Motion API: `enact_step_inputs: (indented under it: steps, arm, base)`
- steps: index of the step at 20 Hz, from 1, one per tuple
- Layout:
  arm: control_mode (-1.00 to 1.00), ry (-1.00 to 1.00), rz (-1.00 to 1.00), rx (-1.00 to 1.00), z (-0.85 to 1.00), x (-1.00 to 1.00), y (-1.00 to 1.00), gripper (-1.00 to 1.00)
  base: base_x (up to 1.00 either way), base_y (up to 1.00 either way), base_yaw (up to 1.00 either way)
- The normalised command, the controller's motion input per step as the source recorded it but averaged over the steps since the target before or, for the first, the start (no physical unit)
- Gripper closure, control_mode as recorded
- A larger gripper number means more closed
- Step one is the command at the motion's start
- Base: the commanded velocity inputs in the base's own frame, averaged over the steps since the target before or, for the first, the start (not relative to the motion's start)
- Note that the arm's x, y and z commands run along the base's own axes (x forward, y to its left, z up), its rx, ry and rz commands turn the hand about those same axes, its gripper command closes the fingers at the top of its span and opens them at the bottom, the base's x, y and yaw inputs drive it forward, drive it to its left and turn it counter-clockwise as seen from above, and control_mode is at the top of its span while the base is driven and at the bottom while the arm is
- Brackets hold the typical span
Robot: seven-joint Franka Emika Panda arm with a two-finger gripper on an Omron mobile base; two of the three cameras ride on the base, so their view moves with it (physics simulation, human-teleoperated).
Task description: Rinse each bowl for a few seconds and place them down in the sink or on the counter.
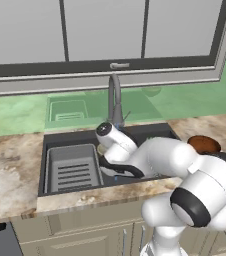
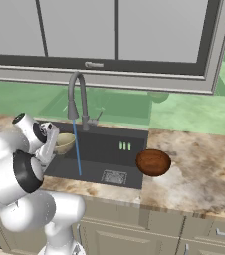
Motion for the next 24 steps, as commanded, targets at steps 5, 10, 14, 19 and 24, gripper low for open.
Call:
enact_step_inputs:
  steps: [5, 10, 14, 19, 24]
  arm:
    - [-1.00, -0.02, 0.00, 0.00, -0.11, 0.14, -0.07, 1.00]
    - [-1.00, -0.02, 0.00, 0.00, -0.12, 0.15, -0.07, 1.00]
    - [-1.00, -0.01, 0.00, 0.00, -0.12, 0.15, -0.07, 1.00]
    - [-1.00, -0.02, -0.01, 0.00, -0.13, 0.18, -0.03, 1.00]
    - [-1.00, -0.01, -0.03, 0.00, -0.13, 0.21, 0.00, 1.00]
  base:
    - [0.00, 0.00, 0.00]
    - [0.00, 0.00, 0.00]
    - [0.00, 0.00, 0.00]
    - [0.00, 0.00, 0.00]
    - [0.00, 0.00, 0.00]
